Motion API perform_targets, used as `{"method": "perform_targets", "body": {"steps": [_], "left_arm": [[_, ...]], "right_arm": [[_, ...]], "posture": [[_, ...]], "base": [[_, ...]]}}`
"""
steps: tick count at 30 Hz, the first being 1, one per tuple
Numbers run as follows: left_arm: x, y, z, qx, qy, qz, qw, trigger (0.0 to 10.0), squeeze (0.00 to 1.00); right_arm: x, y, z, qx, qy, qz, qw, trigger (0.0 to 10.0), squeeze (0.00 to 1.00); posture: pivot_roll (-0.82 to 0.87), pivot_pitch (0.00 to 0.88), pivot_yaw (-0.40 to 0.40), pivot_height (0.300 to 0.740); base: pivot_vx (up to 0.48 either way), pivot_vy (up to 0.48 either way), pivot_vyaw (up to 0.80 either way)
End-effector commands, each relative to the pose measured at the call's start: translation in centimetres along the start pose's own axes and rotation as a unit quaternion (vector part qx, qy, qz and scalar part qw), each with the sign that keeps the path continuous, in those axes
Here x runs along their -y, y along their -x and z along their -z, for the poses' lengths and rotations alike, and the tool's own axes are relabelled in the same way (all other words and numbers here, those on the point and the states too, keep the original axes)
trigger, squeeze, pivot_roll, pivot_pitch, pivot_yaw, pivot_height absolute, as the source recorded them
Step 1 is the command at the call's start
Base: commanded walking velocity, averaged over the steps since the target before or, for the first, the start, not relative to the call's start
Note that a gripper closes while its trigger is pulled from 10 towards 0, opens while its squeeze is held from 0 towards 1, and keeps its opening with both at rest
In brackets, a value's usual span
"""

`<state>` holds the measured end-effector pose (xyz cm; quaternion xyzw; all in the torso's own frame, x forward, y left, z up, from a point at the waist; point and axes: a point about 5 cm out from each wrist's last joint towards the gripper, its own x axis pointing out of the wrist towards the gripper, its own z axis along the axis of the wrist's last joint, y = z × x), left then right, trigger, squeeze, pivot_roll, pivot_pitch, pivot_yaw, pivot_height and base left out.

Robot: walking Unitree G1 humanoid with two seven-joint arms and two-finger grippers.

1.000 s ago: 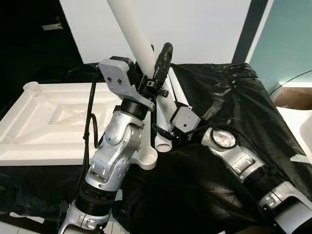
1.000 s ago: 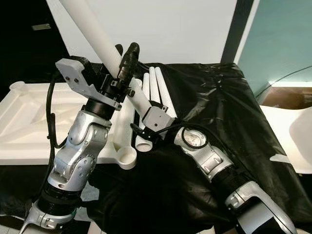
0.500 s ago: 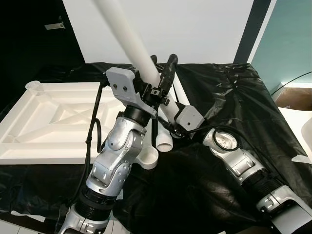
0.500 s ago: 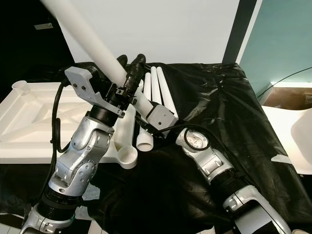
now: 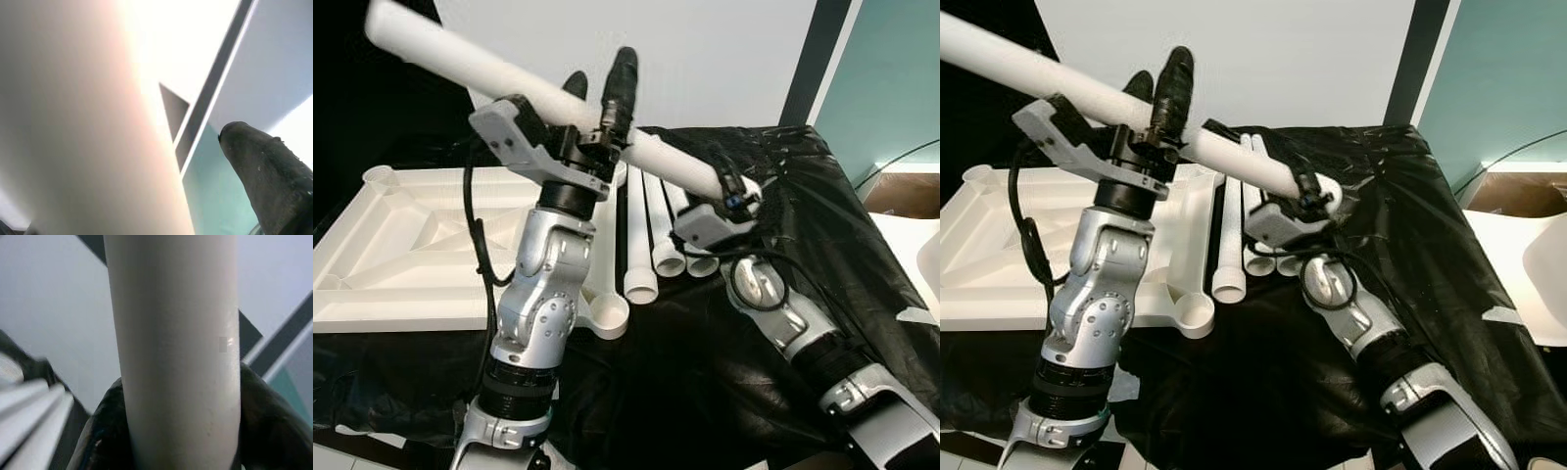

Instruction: Building children table

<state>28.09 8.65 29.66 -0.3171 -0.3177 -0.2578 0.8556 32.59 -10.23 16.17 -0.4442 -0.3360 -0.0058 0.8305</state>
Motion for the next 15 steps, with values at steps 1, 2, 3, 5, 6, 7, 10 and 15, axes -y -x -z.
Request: {"method": "perform_targets", "body": {"steps": [1, 2, 3, 5, 6, 7, 10, 15], "left_arm": [[0.4, -0.6, -0.9, 0.023, 0.005, 0.011, 1.000, 10.0, 0.00], [0.3, -0.5, -0.9, 0.023, 0.005, 0.008, 1.000, 10.0, 0.00], [0.1, -0.4, -0.9, 0.023, 0.004, 0.008, 1.000, 8.7, 0.00], [0.1, -0.2, -0.9, 0.025, 0.012, 0.011, 1.000, 0.0, 0.00], [0.2, 0.0, -0.9, 0.030, 0.027, 0.018, 0.999, 0.0, 0.00], [0.2, 0.0, -0.9, 0.032, 0.033, 0.020, 0.999, 0.0, 0.00], [0.4, 0.0, -0.9, 0.031, 0.038, 0.031, 0.998, 0.0, 0.00], [0.7, -0.1, -0.8, 0.029, 0.045, 0.047, 0.997, 0.0, 0.00]], "right_arm": [[-2.6, 2.3, -1.1, 0.059, 0.021, -0.076, 0.995, 0.0, 0.00], [-2.7, 2.6, -1.0, 0.057, 0.020, -0.080, 0.995, 0.0, 0.00], [-3.0, 3.1, -0.9, 0.058, 0.021, -0.079, 0.995, 0.0, 0.00], [-3.2, 3.5, -1.0, 0.062, 0.023, -0.073, 0.995, 0.0, 0.00], [-3.4, 3.8, -1.2, 0.069, 0.022, -0.063, 0.995, 0.0, 0.00], [-3.4, 3.8, -1.3, 0.071, 0.020, -0.060, 0.995, 0.0, 0.00], [-3.6, 3.6, -1.5, 0.071, 0.011, -0.050, 0.996, 4.3, 0.00], [-3.9, 2.8, -2.0, 0.057, -0.032, -0.061, 0.996, 10.0, 0.00]], "posture": [[0.04, 0.000, 0.040, 0.740], [0.04, 0.000, 0.040, 0.740], [0.04, 0.000, 0.040, 0.740], [0.05, 0.000, 0.035, 0.740], [0.05, 0.000, 0.035, 0.740], [0.05, 0.000, 0.035, 0.740], [0.04, 0.000, 0.036, 0.740], [0.04, 0.000, 0.040, 0.740]], "base": [[0.000, 0.000, 0.00], [0.000, 0.000, 0.00], [0.000, 0.000, 0.00], [0.000, 0.000, 0.00], [0.000, 0.000, 0.00], [0.000, 0.000, 0.00], [0.000, 0.000, 0.00], [0.000, 0.000, 0.00]]}}
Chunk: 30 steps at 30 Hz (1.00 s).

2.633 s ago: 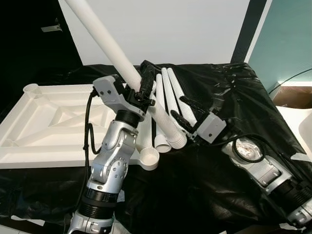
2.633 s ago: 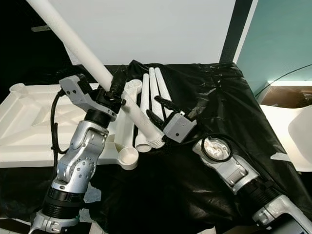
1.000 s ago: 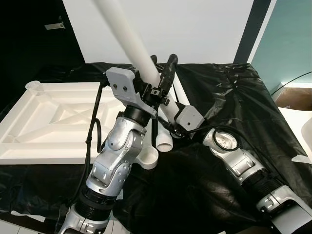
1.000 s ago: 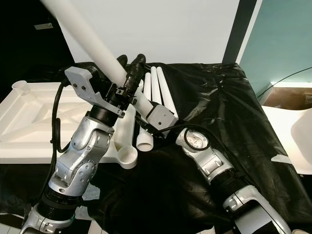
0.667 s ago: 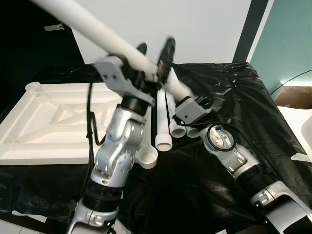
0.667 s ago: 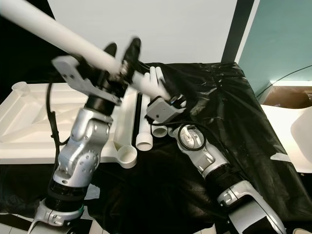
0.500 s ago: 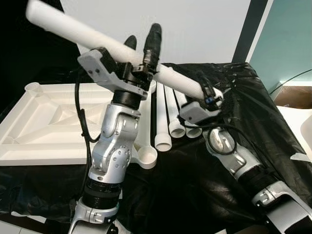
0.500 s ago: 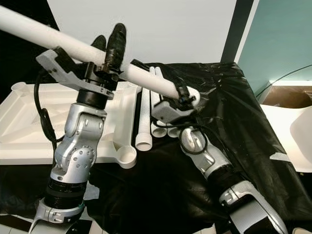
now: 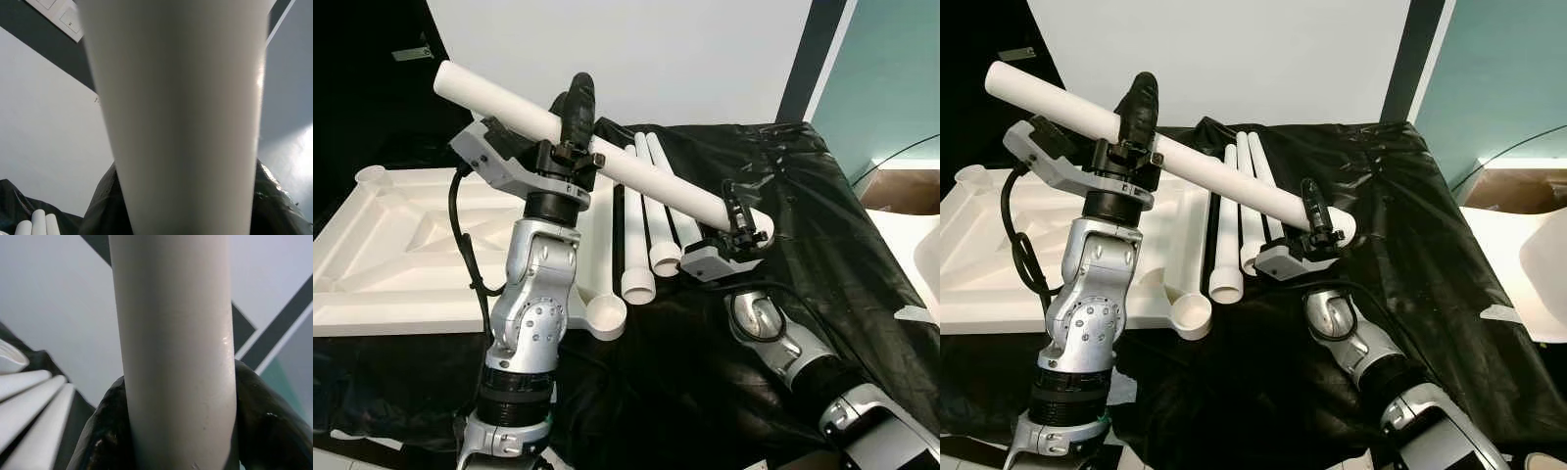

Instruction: Building children table

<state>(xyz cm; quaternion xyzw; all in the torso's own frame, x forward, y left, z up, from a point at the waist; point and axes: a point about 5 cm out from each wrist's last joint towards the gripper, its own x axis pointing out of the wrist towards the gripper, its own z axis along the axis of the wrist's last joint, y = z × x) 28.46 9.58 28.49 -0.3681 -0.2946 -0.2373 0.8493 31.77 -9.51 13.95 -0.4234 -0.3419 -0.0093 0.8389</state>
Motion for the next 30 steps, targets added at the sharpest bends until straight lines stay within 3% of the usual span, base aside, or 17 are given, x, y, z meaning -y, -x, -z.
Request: {"method": "perform_targets", "body": {"steps": [1, 4, 5, 8, 9, 10, 12, 13, 19, 20, 21, 22, 27, 28, 30], "left_arm": [[2.3, -0.7, -0.8, 0.021, 0.002, 0.093, 0.995, 0.0, 0.00], [2.3, -0.7, -0.8, 0.021, 0.002, 0.095, 0.995, 0.0, 0.00], [2.4, -0.7, -0.7, 0.020, 0.001, 0.097, 0.995, 0.0, 0.00], [2.6, -0.6, -0.6, 0.016, -0.004, 0.106, 0.994, 0.0, 0.00], [2.6, -0.6, -0.6, 0.016, -0.004, 0.106, 0.994, 0.0, 0.00], [2.6, -0.6, -0.6, 0.016, -0.005, 0.107, 0.994, 0.0, 0.00], [2.6, -0.6, -0.6, 0.016, -0.005, 0.107, 0.994, 0.0, 0.00], [2.8, -0.6, -0.6, 0.014, -0.011, 0.112, 0.994, 0.0, 0.00], [3.0, -0.7, -0.6, 0.012, -0.018, 0.122, 0.992, 0.0, 0.00], [3.1, -0.8, -0.6, 0.013, -0.019, 0.126, 0.992, 0.0, 0.00], [3.1, -0.8, -0.6, 0.013, -0.019, 0.126, 0.992, 0.0, 0.00], [3.2, -0.8, -0.7, 0.013, -0.018, 0.130, 0.991, 0.0, 0.00], [3.4, -0.9, -0.7, 0.013, -0.015, 0.139, 0.990, 0.0, 0.00], [3.4, -0.9, -0.7, 0.012, -0.017, 0.136, 0.990, 9.5, 0.00], [3.4, -0.9, -0.7, 0.013, -0.018, 0.134, 0.991, 10.0, 0.00]], "right_arm": [[-2.1, 0.7, -2.4, 0.051, -0.053, -0.093, 0.993, 10.0, 0.11], [-2.2, 0.5, -2.6, 0.051, -0.065, -0.100, 0.992, 10.0, 0.11], [-2.3, 0.3, -3.2, 0.057, -0.086, -0.126, 0.987, 10.0, 1.00], [-1.8, -1.0, -5.5, 0.071, -0.141, -0.194, 0.968, 10.0, 1.00], [-1.8, -1.0, -5.5, 0.071, -0.141, -0.194, 0.968, 10.0, 1.00], [-1.4, -1.5, -5.9, 0.073, -0.151, -0.204, 0.964, 10.0, 0.00], [-1.4, -1.5, -5.9, 0.073, -0.151, -0.204, 0.964, 10.0, 0.00], [-0.7, -2.4, -6.0, 0.064, -0.163, -0.239, 0.955, 10.0, 0.00], [-0.5, -3.3, -5.0, 0.024, -0.168, -0.290, 0.942, 10.0, 0.00], [-0.7, -3.5, -4.4, 0.009, -0.170, -0.306, 0.937, 4.0, 0.00], [-0.7, -3.5, -4.4, 0.009, -0.170, -0.306, 0.937, 4.0, 0.00], [-0.9, -3.6, -3.8, -0.003, -0.167, -0.320, 0.933, 0.0, 0.00], [-1.2, -3.9, -3.6, -0.001, -0.169, -0.336, 0.927, 0.0, 0.00], [-1.0, -4.0, -3.8, 0.001, -0.176, -0.339, 0.924, 0.0, 0.00], [-0.9, -4.1, -4.0, 0.002, -0.180, -0.341, 0.923, 0.0, 0.00]], "posture": [[0.03, 0.000, 0.048, 0.740], [0.03, 0.000, 0.048, 0.740], [0.03, 0.000, 0.048, 0.740], [0.03, 0.000, 0.049, 0.740], [0.03, 0.000, 0.049, 0.740], [0.03, 0.000, 0.047, 0.740], [0.03, 0.000, 0.047, 0.740], [0.03, 0.000, 0.047, 0.740], [0.03, 0.000, 0.046, 0.740], [0.02, 0.000, 0.042, 0.740], [0.02, 0.000, 0.042, 0.740], [0.02, 0.000, 0.042, 0.740], [0.02, 0.000, 0.042, 0.740], [0.03, 0.000, 0.038, 0.740], [0.03, 0.000, 0.038, 0.740]], "base": [[0.000, 0.000, 0.00], [0.000, 0.000, 0.00], [0.000, 0.000, 0.00], [0.000, 0.000, 0.00], [0.000, 0.000, 0.00], [0.000, 0.000, 0.00], [0.000, 0.000, 0.00], [0.000, 0.000, 0.00], [0.000, 0.000, 0.00], [0.000, 0.000, 0.00], [0.000, 0.000, 0.00], [0.000, 0.000, 0.00], [0.000, 0.000, 0.00], [0.000, 0.000, 0.00], [0.000, 0.000, 0.00]]}}
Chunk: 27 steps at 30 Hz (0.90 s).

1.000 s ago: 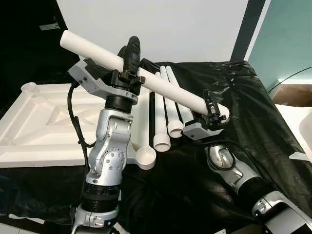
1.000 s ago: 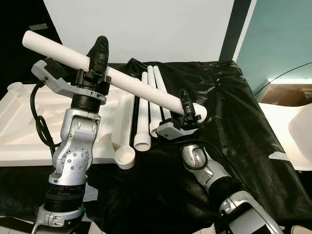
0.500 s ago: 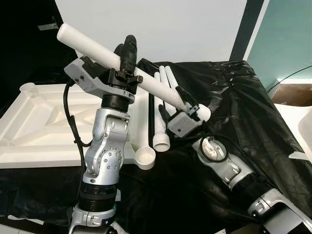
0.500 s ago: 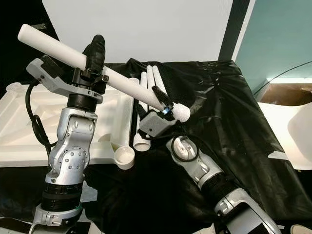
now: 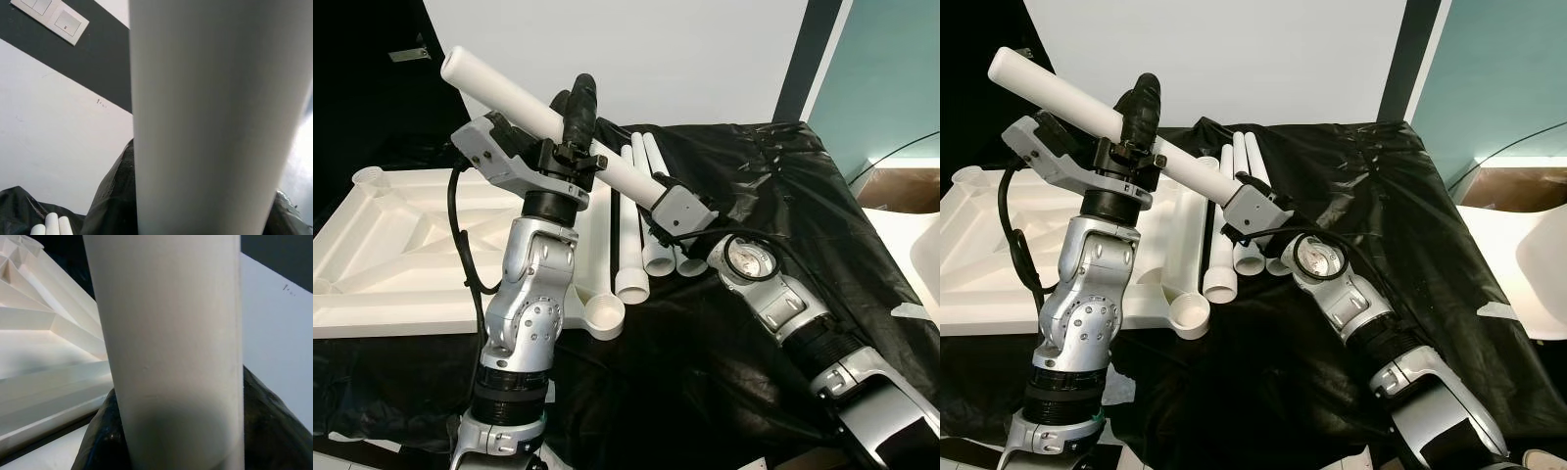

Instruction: Building children table

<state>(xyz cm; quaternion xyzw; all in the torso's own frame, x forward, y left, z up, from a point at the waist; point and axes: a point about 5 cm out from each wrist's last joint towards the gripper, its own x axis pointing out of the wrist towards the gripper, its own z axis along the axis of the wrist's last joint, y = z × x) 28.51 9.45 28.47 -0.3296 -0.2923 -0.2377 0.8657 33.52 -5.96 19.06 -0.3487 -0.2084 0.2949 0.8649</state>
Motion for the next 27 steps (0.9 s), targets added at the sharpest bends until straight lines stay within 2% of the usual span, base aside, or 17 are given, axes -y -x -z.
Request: {"method": "perform_targets", "body": {"steps": [1, 2, 3, 6, 7, 8, 9, 10, 11, 13, 14, 15, 17, 20, 25, 26, 27], "left_arm": [[3.2, -0.9, -1.2, 0.035, 0.012, 0.120, 0.992, 10.0, 0.40], [3.2, -0.9, -1.2, 0.035, 0.012, 0.120, 0.992, 10.0, 0.40], [3.1, -0.9, -1.2, 0.037, 0.009, 0.112, 0.993, 10.0, 1.00], [3.1, -0.9, -1.2, 0.037, 0.009, 0.112, 0.993, 10.0, 1.00], [2.9, -0.8, -1.3, 0.040, 0.005, 0.101, 0.994, 10.0, 1.00], [2.5, -0.9, -1.4, 0.046, 0.004, 0.077, 0.996, 10.0, 0.09], [2.5, -0.9, -1.4, 0.046, 0.004, 0.077, 0.996, 10.0, 0.09], [2.2, -0.9, -1.4, 0.050, 0.005, 0.062, 0.997, 10.0, 0.09], [1.9, -0.9, -1.5, 0.054, 0.011, 0.045, 0.997, 10.0, 0.00], [1.9, -0.9, -1.5, 0.054, 0.011, 0.045, 0.997, 10.0, 0.00], [1.6, -1.0, -1.5, 0.056, 0.020, 0.033, 0.998, 10.0, 0.00], [1.6, -1.0, -1.5, 0.056, 0.020, 0.033, 0.998, 10.0, 0.00], [1.5, -1.0, -1.5, 0.053, 0.022, 0.036, 0.998, 10.0, 0.00], [1.5, -1.0, -1.5, 0.050, 0.023, 0.038, 0.998, 10.0, 0.00], [1.6, -0.9, -1.5, 0.049, 0.031, 0.035, 0.998, 9.9, 0.00], [1.7, -0.9, -1.5, 0.051, 0.035, 0.039, 0.997, 1.5, 0.00], [1.7, -0.9, -1.5, 0.051, 0.035, 0.039, 0.997, 1.5, 0.00]], "right_arm": [[-2.0, 0.0, 0.1, -0.009, -0.009, -0.053, 0.999, 0.0, 0.00], [-2.0, 0.0, 0.1, -0.009, -0.009, -0.053, 0.999, 0.0, 0.00], [-1.7, 0.0, -0.2, -0.004, -0.005, -0.040, 0.999, 0.0, 0.00], [-1.7, 0.0, -0.2, -0.004, -0.005, -0.040, 0.999, 0.0, 0.00], [-1.3, -0.2, -0.6, 0.004, 0.009, -0.008, 1.000, 0.0, 0.00], [-0.2, -0.4, -1.5, 0.023, 0.044, 0.075, 0.996, 0.0, 0.00], [-0.2, -0.4, -1.5, 0.023, 0.044, 0.075, 0.996, 0.0, 0.00], [0.6, -0.4, -2.2, 0.038, 0.065, 0.130, 0.989, 0.0, 0.00], [1.3, -0.3, -2.7, 0.055, 0.082, 0.190, 0.977, 0.0, 0.00], [1.3, -0.3, -2.7, 0.055, 0.082, 0.190, 0.977, 0.0, 0.00], [0.8, 0.9, -2.5, 0.088, 0.153, 0.254, 0.951, 0.0, 0.00], [0.8, 0.9, -2.5, 0.088, 0.153, 0.254, 0.951, 0.0, 0.00], [-0.2, 1.8, -2.2, 0.112, 0.216, 0.266, 0.933, 0.0, 0.00], [-1.0, 2.2, -2.0, 0.127, 0.259, 0.264, 0.920, 0.0, 0.00], [-2.5, 2.4, -0.9, 0.118, 0.276, 0.243, 0.922, 0.0, 0.00], [-2.6, 2.4, -0.9, 0.117, 0.275, 0.242, 0.923, 0.0, 0.00], [-2.6, 2.4, -0.9, 0.117, 0.275, 0.242, 0.923, 0.0, 0.00]], "posture": [[0.03, 0.000, 0.038, 0.740], [0.03, 0.000, 0.038, 0.740], [0.03, 0.000, 0.038, 0.740], [0.03, 0.000, 0.038, 0.740], [0.03, 0.000, 0.040, 0.740], [0.02, 0.000, 0.043, 0.740], [0.02, 0.000, 0.043, 0.740], [0.02, 0.000, 0.043, 0.740], [0.02, 0.000, 0.044, 0.740], [0.02, 0.000, 0.044, 0.740], [0.02, 0.000, 0.048, 0.740], [0.02, 0.000, 0.048, 0.740], [0.03, 0.000, 0.047, 0.740], [0.03, 0.000, 0.047, 0.740], [0.03, 0.000, 0.049, 0.740], [0.03, 0.000, 0.049, 0.740], [0.03, 0.000, 0.049, 0.740]], "base": [[0.000, 0.000, 0.00], [0.000, 0.000, 0.00], [0.000, 0.000, 0.00], [0.000, 0.000, 0.00], [0.000, 0.000, 0.00], [0.000, 0.000, 0.00], [0.000, 0.000, 0.00], [0.000, 0.000, 0.00], [0.000, 0.000, 0.00], [0.000, 0.000, 0.00], [0.000, 0.000, 0.00], [0.000, 0.000, 0.00], [0.000, 0.000, 0.00], [0.000, 0.000, 0.00], [0.000, 0.000, 0.00], [0.000, 0.000, 0.00], [0.000, 0.000, 0.00]]}}
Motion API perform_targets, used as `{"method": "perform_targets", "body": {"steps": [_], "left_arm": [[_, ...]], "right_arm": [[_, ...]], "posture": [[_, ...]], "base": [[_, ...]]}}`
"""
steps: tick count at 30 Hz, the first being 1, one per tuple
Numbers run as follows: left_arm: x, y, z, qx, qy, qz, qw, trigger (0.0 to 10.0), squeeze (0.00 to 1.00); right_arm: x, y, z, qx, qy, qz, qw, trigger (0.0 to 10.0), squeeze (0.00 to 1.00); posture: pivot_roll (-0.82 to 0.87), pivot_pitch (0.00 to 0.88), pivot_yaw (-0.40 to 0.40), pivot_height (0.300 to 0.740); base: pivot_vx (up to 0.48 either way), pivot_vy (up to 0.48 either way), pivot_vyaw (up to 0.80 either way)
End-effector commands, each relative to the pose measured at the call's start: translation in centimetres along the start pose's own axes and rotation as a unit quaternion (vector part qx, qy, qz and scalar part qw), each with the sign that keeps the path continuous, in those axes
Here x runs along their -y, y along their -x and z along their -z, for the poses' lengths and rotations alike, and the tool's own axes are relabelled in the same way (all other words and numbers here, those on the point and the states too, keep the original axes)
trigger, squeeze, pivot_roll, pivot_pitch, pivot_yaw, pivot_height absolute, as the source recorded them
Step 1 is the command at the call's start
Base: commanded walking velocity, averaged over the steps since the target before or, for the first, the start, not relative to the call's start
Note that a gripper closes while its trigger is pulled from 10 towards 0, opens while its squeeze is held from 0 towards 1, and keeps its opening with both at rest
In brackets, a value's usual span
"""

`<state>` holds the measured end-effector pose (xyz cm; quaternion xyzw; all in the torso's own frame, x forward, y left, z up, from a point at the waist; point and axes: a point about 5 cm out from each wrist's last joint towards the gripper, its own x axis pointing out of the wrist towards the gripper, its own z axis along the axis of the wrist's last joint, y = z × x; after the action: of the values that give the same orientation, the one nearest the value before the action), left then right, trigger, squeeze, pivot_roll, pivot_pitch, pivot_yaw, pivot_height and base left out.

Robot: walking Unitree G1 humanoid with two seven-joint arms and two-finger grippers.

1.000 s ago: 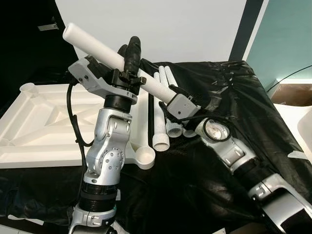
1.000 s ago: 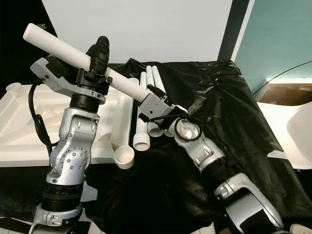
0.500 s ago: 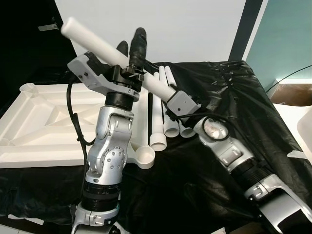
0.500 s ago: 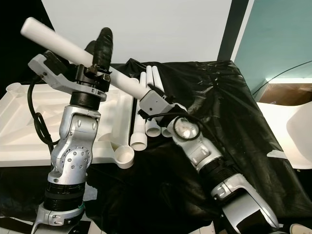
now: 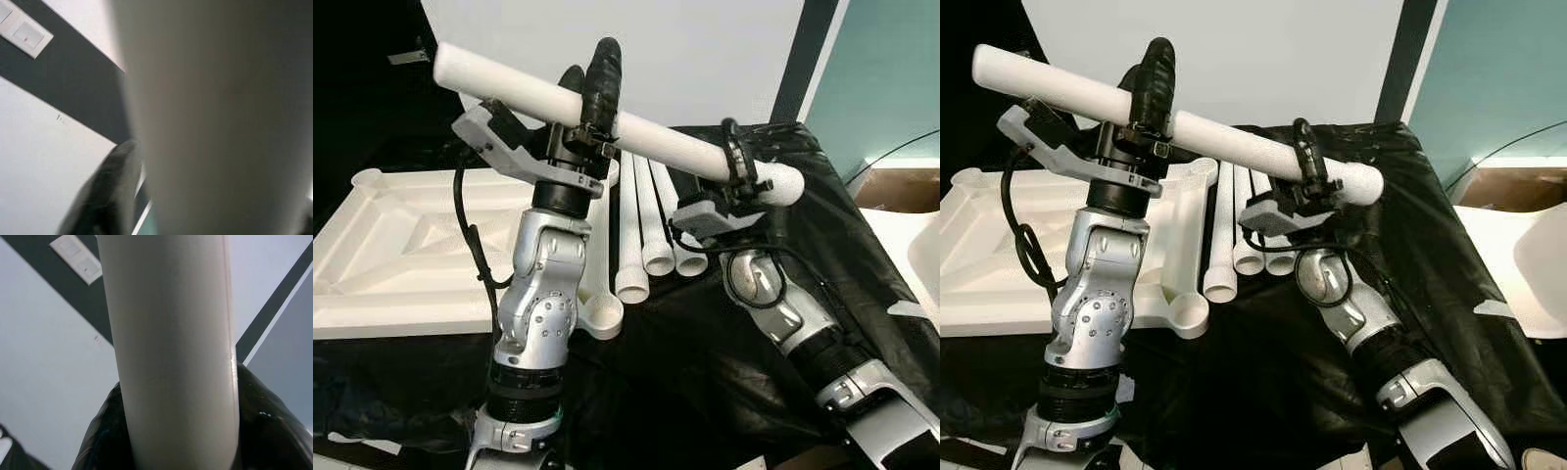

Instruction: Building children table

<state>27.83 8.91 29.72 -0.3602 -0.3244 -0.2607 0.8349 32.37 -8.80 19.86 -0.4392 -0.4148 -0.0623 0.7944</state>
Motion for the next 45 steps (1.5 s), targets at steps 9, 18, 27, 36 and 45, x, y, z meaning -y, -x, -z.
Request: {"method": "perform_targets", "body": {"steps": [9, 18, 27, 36, 45], "left_arm": [[0.8, -0.4, -0.8, 0.016, 0.016, 0.039, 0.999, 0.0, 0.00], [0.8, -0.3, -0.9, 0.015, 0.015, 0.046, 0.999, 0.0, 0.00], [0.6, -0.2, -0.9, 0.008, -0.002, 0.052, 0.999, 0.0, 0.00], [1.0, 0.0, -0.8, -0.006, -0.032, 0.082, 0.996, 0.0, 0.00], [0.7, 0.1, -1.1, 0.000, -0.048, 0.064, 0.997, 0.5, 0.00]], "right_arm": [[-3.3, 2.3, -2.5, 0.071, -0.028, -0.070, 0.995, 10.0, 0.00], [-3.5, 0.7, -5.0, 0.040, -0.216, -0.196, 0.956, 10.0, 1.00], [-1.4, -1.0, -2.4, -0.032, -0.280, -0.336, 0.899, 10.0, 0.00], [0.1, -0.8, 1.8, -0.097, -0.243, -0.464, 0.846, 4.9, 0.00], [-0.3, -0.2, 0.9, -0.096, -0.256, -0.517, 0.811, 0.0, 0.00]], "posture": [[0.03, 0.000, 0.052, 0.740], [0.03, 0.000, 0.056, 0.740], [0.03, 0.000, 0.059, 0.740], [0.02, 0.000, 0.059, 0.740], [0.03, 0.000, 0.054, 0.740]], "base": [[0.000, 0.000, 0.00], [0.000, 0.000, 0.00], [0.000, 0.000, 0.00], [0.000, 0.000, 0.00], [0.000, 0.000, 0.00]]}}
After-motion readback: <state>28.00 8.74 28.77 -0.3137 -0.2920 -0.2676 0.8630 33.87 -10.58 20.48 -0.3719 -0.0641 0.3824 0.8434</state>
